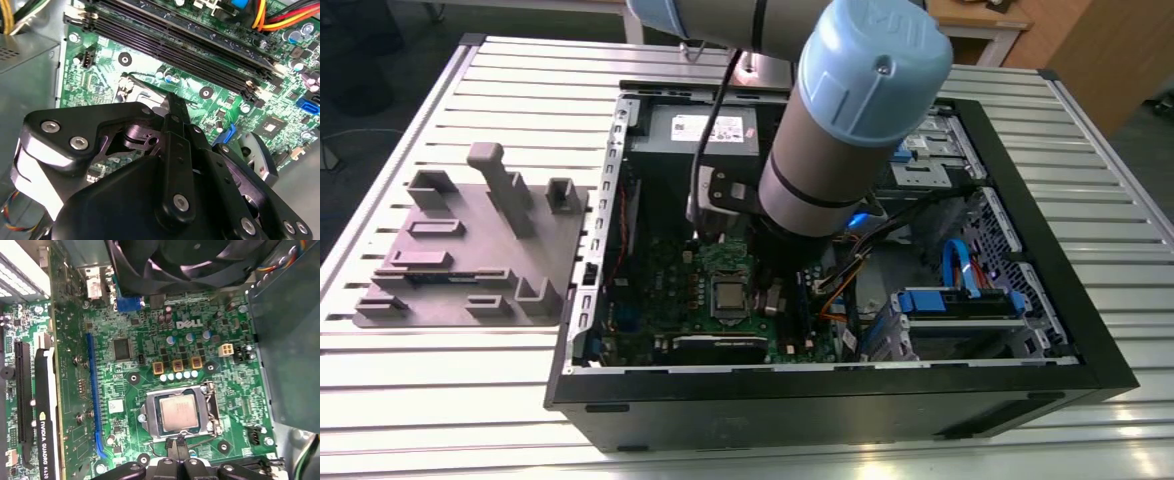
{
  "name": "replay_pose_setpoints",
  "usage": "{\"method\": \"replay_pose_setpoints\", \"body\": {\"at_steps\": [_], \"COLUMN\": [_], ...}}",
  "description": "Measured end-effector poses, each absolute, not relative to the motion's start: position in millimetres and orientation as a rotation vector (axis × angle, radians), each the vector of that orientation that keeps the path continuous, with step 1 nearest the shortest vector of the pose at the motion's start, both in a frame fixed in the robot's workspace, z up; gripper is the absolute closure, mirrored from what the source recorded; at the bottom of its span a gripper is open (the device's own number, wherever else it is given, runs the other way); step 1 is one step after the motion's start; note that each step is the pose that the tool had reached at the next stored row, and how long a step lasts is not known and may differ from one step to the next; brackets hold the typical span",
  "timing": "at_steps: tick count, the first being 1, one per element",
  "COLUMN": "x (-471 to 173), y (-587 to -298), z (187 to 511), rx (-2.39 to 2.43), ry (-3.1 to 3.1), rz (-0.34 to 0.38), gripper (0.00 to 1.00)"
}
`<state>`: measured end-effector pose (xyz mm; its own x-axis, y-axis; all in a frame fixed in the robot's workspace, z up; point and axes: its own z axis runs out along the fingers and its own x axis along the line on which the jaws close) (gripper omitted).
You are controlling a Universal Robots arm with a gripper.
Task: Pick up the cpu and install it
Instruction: 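Install the first cpu locking lever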
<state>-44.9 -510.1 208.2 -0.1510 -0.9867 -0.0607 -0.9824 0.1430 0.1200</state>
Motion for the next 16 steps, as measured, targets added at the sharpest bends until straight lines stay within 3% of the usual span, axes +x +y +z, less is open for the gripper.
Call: {"method": "replay_pose_setpoints", "body": {"at_steps": [16], "x": [-45.0], "y": [-514.1], "z": [199.2], "rx": [2.098], "ry": [-2.284], "rz": [-0.198], "gripper": [0.9]}}
